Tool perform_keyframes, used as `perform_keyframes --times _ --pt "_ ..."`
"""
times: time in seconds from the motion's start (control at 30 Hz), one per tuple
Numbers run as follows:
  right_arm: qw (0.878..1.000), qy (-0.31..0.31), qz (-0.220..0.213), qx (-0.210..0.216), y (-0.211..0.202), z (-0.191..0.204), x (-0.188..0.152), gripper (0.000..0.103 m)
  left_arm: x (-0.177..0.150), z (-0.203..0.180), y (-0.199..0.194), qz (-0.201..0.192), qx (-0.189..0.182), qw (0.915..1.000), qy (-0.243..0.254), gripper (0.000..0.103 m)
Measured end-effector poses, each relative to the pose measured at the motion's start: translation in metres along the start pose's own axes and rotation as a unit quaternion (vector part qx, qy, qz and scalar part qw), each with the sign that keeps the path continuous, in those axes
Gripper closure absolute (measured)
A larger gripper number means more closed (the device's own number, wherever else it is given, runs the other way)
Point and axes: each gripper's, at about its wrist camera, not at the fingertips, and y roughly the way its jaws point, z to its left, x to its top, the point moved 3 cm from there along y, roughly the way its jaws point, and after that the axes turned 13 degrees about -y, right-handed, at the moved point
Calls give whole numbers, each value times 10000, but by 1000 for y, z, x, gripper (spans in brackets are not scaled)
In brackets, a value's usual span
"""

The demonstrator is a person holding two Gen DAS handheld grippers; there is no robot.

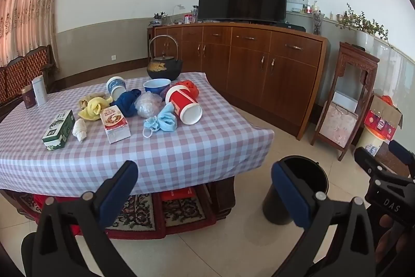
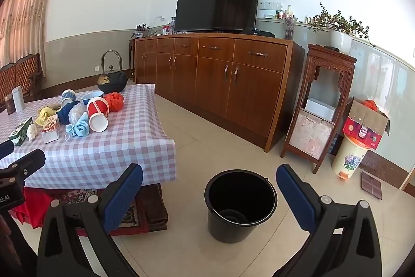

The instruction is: Collect trash

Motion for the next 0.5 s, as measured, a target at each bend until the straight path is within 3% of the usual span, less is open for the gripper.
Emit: perform_keyframes --times 0.5 --pt "10000 -3 37 31 1 3 -5 0 2 -2 -1 -6 1 10000 26 0"
